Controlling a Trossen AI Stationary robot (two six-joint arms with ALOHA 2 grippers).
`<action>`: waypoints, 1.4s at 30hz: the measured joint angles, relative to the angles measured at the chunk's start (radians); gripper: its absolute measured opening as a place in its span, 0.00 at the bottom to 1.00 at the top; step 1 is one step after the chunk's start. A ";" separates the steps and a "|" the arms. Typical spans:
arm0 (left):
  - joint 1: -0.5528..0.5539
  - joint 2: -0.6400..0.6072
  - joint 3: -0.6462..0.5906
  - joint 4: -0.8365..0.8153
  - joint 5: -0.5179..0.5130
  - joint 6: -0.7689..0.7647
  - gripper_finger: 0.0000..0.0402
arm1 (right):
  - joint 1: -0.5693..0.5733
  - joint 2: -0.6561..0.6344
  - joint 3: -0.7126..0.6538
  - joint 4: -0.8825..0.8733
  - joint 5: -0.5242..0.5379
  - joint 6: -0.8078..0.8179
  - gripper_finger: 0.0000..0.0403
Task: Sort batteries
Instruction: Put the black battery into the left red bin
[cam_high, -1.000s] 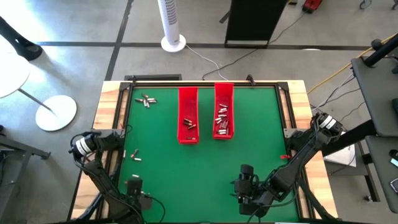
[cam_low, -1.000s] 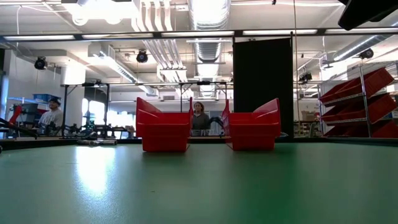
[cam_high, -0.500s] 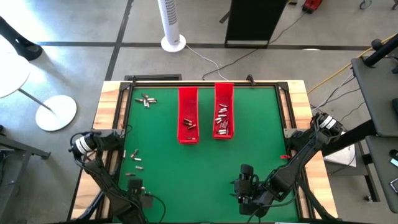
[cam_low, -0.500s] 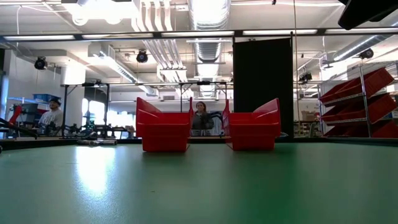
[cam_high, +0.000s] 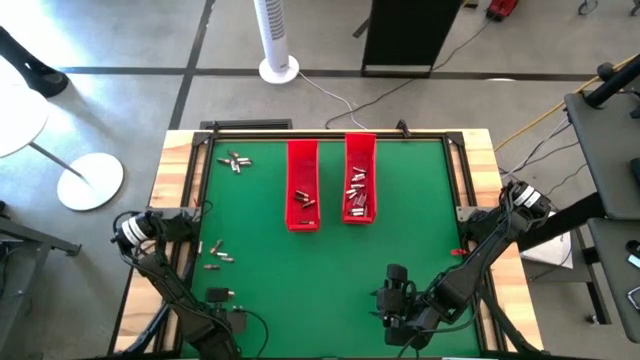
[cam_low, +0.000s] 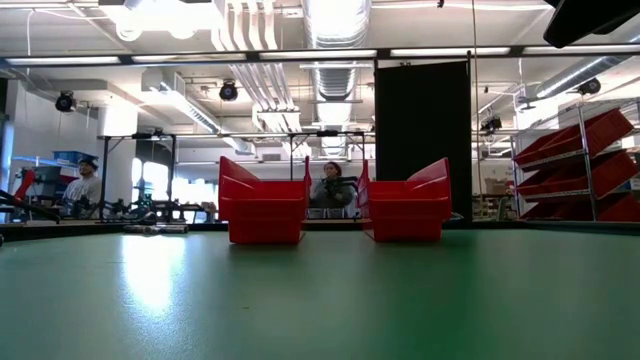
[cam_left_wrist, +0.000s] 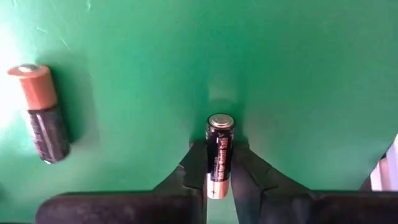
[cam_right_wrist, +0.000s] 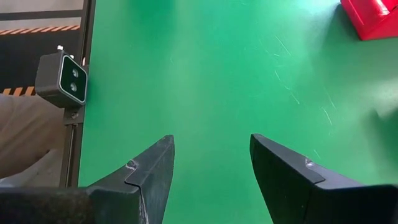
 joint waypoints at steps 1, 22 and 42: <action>0.002 0.001 0.014 -0.010 0.000 -0.004 0.06 | 0.000 0.000 0.000 0.000 -0.001 -0.007 0.50; 0.324 0.018 0.306 -0.003 -0.531 0.055 0.07 | 0.002 0.000 0.000 0.001 0.002 -0.060 0.50; 0.506 0.214 0.279 0.434 -0.626 0.409 0.14 | 0.026 0.000 -0.018 0.007 0.002 -0.051 0.50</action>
